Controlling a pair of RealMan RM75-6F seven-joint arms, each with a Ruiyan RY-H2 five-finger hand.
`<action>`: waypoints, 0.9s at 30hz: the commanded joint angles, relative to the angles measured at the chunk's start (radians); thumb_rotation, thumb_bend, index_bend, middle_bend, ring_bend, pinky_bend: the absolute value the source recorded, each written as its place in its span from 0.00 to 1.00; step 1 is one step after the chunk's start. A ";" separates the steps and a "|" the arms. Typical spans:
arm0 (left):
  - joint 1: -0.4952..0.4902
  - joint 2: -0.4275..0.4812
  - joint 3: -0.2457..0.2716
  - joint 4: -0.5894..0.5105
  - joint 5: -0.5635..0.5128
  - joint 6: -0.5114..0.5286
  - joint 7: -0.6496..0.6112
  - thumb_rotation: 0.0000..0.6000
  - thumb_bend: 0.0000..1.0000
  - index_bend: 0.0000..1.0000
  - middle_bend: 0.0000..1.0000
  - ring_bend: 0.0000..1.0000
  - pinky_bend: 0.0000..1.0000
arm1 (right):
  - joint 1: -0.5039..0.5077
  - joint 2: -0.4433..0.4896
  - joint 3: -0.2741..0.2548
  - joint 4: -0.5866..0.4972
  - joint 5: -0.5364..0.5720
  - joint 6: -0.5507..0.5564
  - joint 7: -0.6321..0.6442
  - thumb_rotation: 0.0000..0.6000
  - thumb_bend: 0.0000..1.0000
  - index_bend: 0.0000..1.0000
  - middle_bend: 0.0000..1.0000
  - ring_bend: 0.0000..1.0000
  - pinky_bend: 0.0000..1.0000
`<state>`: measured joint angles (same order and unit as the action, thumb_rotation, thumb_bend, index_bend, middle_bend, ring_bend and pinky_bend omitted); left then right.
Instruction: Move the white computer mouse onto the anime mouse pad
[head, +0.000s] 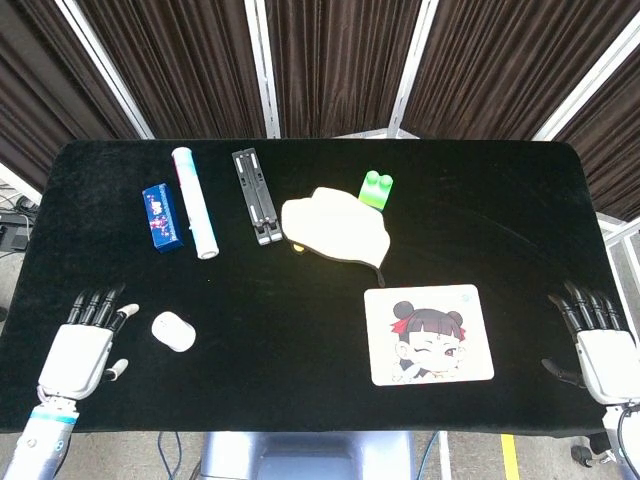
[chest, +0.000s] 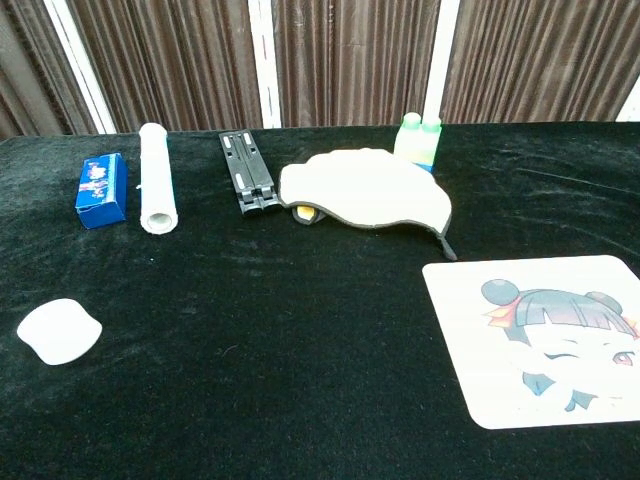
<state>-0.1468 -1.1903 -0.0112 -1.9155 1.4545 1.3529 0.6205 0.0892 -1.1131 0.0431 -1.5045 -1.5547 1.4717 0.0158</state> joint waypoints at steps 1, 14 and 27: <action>-0.044 -0.027 -0.012 0.033 -0.094 -0.089 0.038 1.00 0.16 0.25 0.00 0.00 0.00 | 0.000 -0.001 -0.002 -0.001 -0.003 0.000 -0.003 1.00 0.10 0.11 0.00 0.00 0.00; -0.174 -0.107 -0.073 0.130 -0.286 -0.249 0.099 1.00 0.17 0.24 0.00 0.00 0.00 | 0.004 -0.005 -0.004 0.005 0.008 -0.016 -0.004 1.00 0.10 0.11 0.00 0.00 0.00; -0.256 -0.150 -0.077 0.155 -0.383 -0.297 0.205 1.00 0.17 0.24 0.00 0.00 0.00 | 0.005 -0.004 -0.004 0.005 0.013 -0.018 0.000 1.00 0.10 0.11 0.00 0.00 0.00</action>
<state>-0.3932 -1.3346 -0.0867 -1.7618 1.0829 1.0629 0.8157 0.0937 -1.1175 0.0393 -1.4994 -1.5418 1.4540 0.0156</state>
